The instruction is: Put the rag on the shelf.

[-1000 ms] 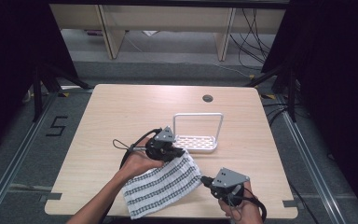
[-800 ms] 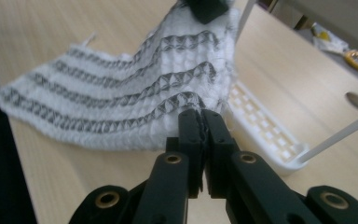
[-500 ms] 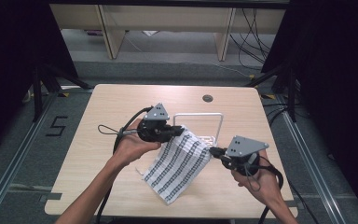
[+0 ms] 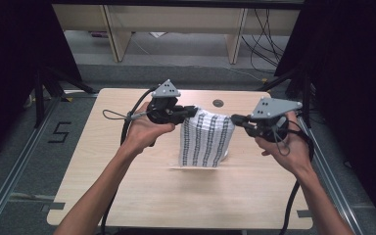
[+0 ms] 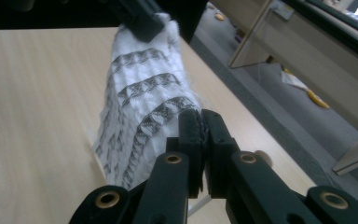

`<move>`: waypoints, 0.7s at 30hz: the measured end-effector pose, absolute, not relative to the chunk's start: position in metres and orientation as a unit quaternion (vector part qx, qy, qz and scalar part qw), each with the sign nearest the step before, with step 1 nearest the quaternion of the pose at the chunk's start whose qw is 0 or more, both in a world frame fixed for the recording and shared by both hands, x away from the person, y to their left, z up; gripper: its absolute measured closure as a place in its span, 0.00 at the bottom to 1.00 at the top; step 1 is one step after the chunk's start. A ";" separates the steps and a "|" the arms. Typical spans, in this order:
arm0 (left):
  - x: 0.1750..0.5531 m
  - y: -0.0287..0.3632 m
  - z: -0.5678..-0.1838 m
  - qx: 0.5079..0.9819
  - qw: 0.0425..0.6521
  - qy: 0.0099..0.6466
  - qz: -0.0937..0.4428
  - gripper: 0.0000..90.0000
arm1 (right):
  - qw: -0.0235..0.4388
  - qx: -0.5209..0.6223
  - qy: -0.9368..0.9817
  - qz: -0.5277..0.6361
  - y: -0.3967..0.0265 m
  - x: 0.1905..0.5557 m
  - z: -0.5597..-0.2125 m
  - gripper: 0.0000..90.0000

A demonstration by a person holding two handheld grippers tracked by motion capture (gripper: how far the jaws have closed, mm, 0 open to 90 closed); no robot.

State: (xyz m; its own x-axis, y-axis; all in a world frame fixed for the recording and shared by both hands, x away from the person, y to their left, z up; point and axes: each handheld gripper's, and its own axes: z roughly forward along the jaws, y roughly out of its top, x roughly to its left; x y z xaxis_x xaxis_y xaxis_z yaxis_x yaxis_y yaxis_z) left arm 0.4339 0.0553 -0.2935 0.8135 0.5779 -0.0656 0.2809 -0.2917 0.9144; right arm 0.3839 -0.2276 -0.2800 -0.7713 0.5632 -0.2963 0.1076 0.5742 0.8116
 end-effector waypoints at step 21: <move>0.458 0.055 -0.249 0.771 0.533 0.301 0.176 0.97 | 0.298 0.240 0.807 0.449 -0.224 0.433 -0.232 0.98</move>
State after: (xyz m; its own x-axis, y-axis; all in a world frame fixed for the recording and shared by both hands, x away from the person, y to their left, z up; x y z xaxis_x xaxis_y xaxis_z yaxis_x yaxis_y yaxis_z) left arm 0.4576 0.0550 -0.2488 0.7572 0.6513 -0.0494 0.2757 -0.2501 0.9282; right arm 0.4326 -0.2239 -0.2322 -0.7068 0.6557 -0.2654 0.1202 0.4810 0.8684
